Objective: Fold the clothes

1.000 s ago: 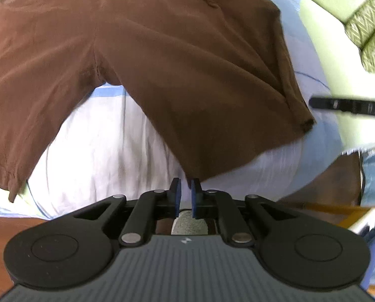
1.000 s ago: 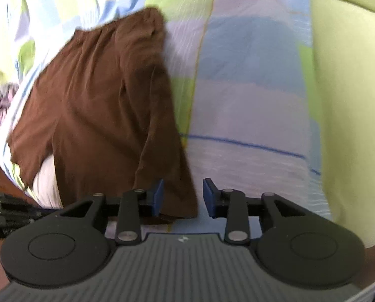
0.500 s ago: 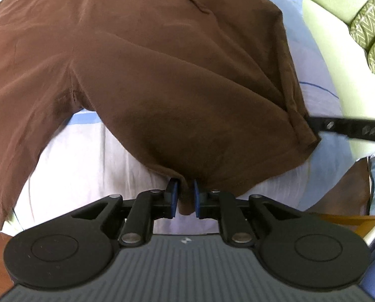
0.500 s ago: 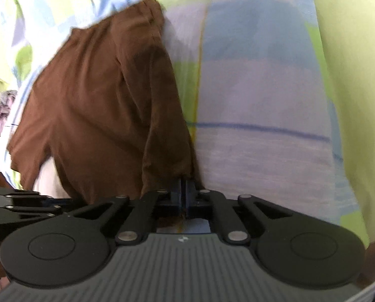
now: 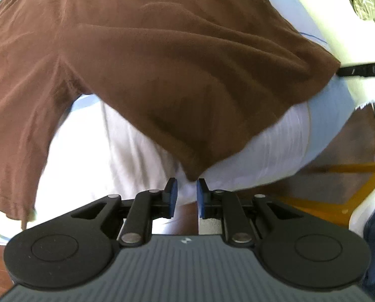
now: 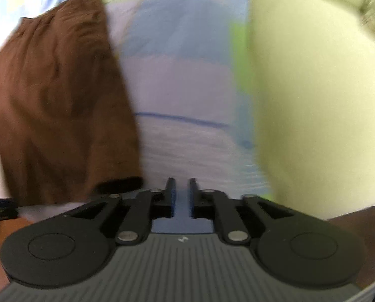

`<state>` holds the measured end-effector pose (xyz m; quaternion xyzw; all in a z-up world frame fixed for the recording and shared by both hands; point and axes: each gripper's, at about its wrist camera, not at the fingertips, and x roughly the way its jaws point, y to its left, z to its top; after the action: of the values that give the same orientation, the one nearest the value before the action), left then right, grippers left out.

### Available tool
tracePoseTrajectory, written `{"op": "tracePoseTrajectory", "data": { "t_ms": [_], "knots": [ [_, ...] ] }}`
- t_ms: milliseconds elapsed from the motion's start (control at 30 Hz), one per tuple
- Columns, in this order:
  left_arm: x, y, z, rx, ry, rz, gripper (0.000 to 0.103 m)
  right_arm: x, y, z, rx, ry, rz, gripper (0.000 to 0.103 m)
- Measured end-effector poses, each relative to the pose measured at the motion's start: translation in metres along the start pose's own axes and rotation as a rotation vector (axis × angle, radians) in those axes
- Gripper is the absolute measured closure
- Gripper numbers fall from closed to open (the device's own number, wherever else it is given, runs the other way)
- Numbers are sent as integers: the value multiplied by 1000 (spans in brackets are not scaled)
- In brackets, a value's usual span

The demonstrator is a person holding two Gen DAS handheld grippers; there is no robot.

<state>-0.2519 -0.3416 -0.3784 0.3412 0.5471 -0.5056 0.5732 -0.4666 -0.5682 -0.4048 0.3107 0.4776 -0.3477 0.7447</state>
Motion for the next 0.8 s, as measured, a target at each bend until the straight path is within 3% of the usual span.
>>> {"op": "tracePoseTrajectory", "data": {
  "t_ms": [67,167,233,333,433,467,567,600,633,667,733,800],
  "knots": [
    [-6,0,4,1,-33,-12,82,-8,5,10,25,-61,134,94],
    [-1,-5,14,26,-70,-7,76,3,18,16,-20,-50,272,94],
    [18,-12,18,54,-51,4,76,16,13,10,-45,-7,202,95],
    [31,-20,12,120,-23,28,76,33,3,2,-75,54,97,103],
    [31,-25,-5,191,52,58,77,17,-17,-2,-51,82,-26,97],
    [25,-24,-8,190,60,57,77,8,-19,-1,-34,54,1,97],
    [2,-22,5,149,-63,56,74,-12,-4,7,-30,-49,138,96],
    [-5,-18,6,140,-80,55,65,-11,7,11,-45,-73,190,96],
    [-7,-15,15,112,-112,46,58,-5,16,12,-53,-72,228,89],
    [-2,-13,25,78,-125,32,57,3,24,13,-61,-64,255,88],
    [11,-10,30,45,-99,17,57,23,32,7,-90,-8,216,89],
    [23,-16,18,86,-48,33,58,32,29,-1,-107,30,139,103]
  ]
}}
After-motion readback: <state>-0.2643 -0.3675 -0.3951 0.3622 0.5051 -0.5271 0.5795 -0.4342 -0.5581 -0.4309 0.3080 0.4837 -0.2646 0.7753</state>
